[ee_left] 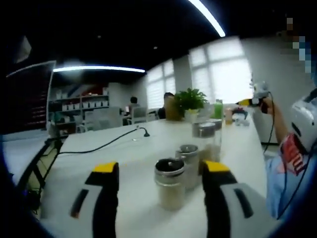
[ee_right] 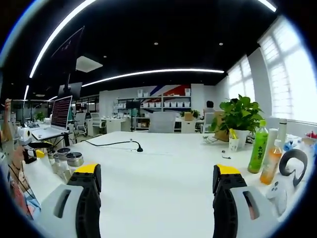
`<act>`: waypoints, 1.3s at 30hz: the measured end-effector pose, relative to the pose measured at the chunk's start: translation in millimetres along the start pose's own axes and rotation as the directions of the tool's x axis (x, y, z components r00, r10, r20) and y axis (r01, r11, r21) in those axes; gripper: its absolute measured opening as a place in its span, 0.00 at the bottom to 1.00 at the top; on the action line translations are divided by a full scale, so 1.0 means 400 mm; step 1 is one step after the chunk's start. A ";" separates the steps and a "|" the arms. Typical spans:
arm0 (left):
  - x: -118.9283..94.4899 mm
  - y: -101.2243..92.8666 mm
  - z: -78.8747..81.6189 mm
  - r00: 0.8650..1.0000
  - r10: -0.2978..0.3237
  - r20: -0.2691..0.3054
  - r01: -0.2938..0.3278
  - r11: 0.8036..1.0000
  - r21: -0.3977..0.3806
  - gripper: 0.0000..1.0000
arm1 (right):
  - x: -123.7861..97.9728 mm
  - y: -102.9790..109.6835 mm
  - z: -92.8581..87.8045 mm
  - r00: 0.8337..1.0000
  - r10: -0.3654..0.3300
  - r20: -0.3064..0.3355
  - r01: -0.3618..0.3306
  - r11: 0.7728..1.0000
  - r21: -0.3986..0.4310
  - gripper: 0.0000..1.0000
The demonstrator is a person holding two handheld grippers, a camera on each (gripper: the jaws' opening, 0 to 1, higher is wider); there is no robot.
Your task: Rotate the seasoning bottle until the label or dispensing opening points toward the visible target arrow and the bottle remains upright within the marked orientation range
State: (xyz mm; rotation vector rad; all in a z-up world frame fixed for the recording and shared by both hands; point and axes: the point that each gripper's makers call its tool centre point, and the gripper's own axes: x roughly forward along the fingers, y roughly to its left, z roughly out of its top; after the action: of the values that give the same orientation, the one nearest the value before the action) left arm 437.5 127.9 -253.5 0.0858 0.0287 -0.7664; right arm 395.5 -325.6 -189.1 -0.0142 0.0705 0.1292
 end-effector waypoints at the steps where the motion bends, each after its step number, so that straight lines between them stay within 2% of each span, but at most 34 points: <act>1: -0.003 -0.006 0.007 1.000 0.009 0.010 -0.009 1.000 -0.027 0.73 | 0.001 0.000 -0.002 1.000 -0.002 -0.004 0.002 1.000 0.003 0.97; 4: -0.005 -0.029 0.037 0.999 0.023 0.043 -0.022 0.999 -0.026 0.71 | -0.001 0.011 -0.001 1.000 0.006 -0.004 -0.006 1.000 -0.001 0.97; 6: -0.010 -0.020 0.059 0.994 0.083 0.077 -0.081 0.996 -0.021 0.70 | -0.006 0.015 0.006 1.000 0.006 0.003 -0.006 1.000 -0.010 0.97; 9: -0.021 -0.017 0.066 0.984 0.145 0.103 -0.136 0.987 -0.088 0.67 | -0.011 0.016 0.010 1.000 0.009 0.009 -0.009 1.000 -0.016 0.97; 12: -0.024 -0.011 0.068 0.972 0.206 0.118 -0.201 0.978 -0.047 0.62 | -0.014 0.007 0.014 1.000 0.003 0.014 -0.003 1.000 -0.016 0.96; 15: -0.014 -0.014 0.051 0.953 0.279 0.118 -0.272 0.960 -0.067 0.61 | -0.015 -0.006 0.009 1.000 -0.017 0.006 0.018 1.000 -0.010 0.96; 17: 0.003 -0.030 0.031 0.956 0.273 0.108 -0.265 0.961 -0.083 0.58 | -0.018 -0.004 0.007 1.000 -0.019 0.002 0.019 1.000 -0.012 0.96; 18: 0.009 -0.036 0.029 0.953 0.274 0.132 -0.260 0.959 -0.112 0.55 | -0.020 0.001 0.011 1.000 -0.017 0.005 0.017 1.000 -0.016 0.96; 19: 0.013 -0.034 0.018 0.952 0.278 0.129 -0.264 0.957 -0.120 0.50 | -0.021 0.005 0.015 1.000 -0.015 0.011 0.015 1.000 -0.022 0.96; 20: 0.012 -0.023 0.007 0.944 0.308 0.115 -0.290 0.946 -0.147 0.47 | -0.021 0.007 0.017 1.000 -0.013 0.013 0.013 1.000 -0.025 0.96; 22: 0.007 -0.001 -0.001 0.923 0.363 0.127 -0.348 0.929 -0.129 0.45 | -0.019 0.012 0.018 1.000 -0.006 0.015 0.007 1.000 -0.029 0.96; 25: 0.008 0.009 -0.007 0.914 0.384 0.131 -0.369 0.921 -0.124 0.46 | -0.013 0.015 0.012 1.000 0.002 0.007 -0.002 1.000 -0.025 0.95; 27: 0.012 0.009 -0.007 0.912 0.387 0.133 -0.372 0.920 -0.127 0.46 | -0.012 0.016 0.008 1.000 0.005 0.001 -0.005 1.000 -0.021 0.95; 29: 0.022 0.009 -0.006 0.910 0.390 0.137 -0.381 0.920 -0.092 0.45 | -0.014 0.015 0.011 1.000 0.007 0.004 -0.007 1.000 -0.025 0.95; 32: 0.031 0.011 -0.013 0.915 0.385 0.125 -0.371 0.921 -0.119 0.45 | -0.020 0.006 0.017 1.000 -0.003 0.014 0.004 1.000 -0.028 0.95; 36: 0.041 0.015 -0.011 0.911 0.393 0.130 -0.380 0.918 -0.113 0.45 | -0.021 0.001 0.017 1.000 -0.007 0.017 0.007 1.000 -0.022 0.95; 39: 0.050 0.011 -0.015 0.916 0.383 0.121 -0.369 0.922 -0.119 0.44 | -0.021 0.006 0.018 1.000 -0.003 0.018 0.004 1.000 -0.022 0.95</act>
State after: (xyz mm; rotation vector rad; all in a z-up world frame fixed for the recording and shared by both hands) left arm 454.9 117.7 -260.5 -0.0530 -0.0859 -0.3817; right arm 387.3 -324.1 -181.5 -0.0356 0.0516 0.1267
